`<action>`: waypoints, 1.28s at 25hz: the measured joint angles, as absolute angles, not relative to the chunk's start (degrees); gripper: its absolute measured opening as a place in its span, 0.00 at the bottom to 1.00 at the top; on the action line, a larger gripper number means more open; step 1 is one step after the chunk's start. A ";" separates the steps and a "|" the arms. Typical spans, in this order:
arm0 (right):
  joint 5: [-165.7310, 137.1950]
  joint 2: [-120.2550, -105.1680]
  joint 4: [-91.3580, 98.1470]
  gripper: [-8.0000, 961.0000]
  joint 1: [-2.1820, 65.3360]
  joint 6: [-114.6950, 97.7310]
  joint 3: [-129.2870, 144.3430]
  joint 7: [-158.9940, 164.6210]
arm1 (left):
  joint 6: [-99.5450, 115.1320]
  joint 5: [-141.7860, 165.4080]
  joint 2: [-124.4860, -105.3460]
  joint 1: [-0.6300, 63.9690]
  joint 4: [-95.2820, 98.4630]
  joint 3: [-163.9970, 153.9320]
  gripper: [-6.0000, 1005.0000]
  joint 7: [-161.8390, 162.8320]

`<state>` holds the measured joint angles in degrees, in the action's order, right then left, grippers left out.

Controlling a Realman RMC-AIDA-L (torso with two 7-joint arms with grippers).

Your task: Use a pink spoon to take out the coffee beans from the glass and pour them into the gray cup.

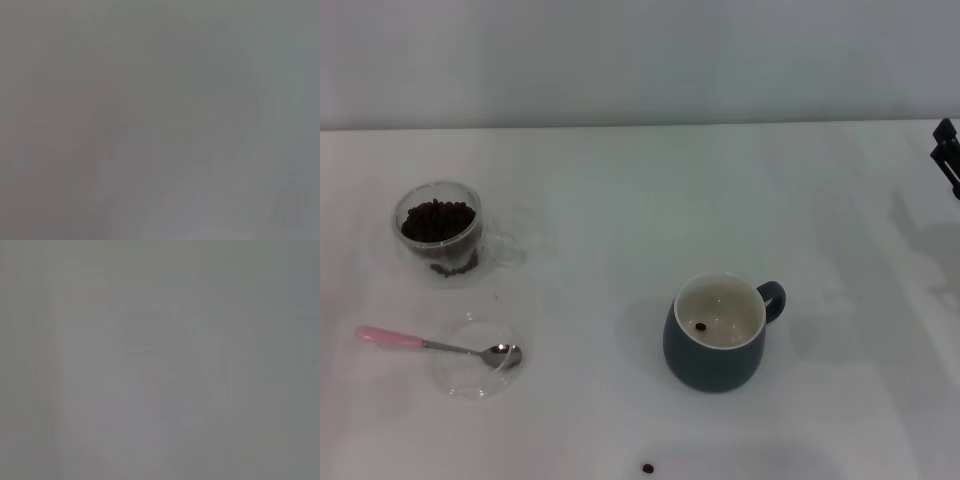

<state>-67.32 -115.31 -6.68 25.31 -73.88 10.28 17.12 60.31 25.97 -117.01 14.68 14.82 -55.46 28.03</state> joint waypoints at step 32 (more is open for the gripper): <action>-67.24 -115.40 -11.53 0.91 25.26 -70.06 8.94 17.49 | 60.86 25.65 -119.09 19.01 10.77 -49.75 0.89 22.60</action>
<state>-67.24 -115.40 -11.53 25.26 -70.06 8.94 17.49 60.86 25.65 -119.09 19.01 10.77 -49.75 22.60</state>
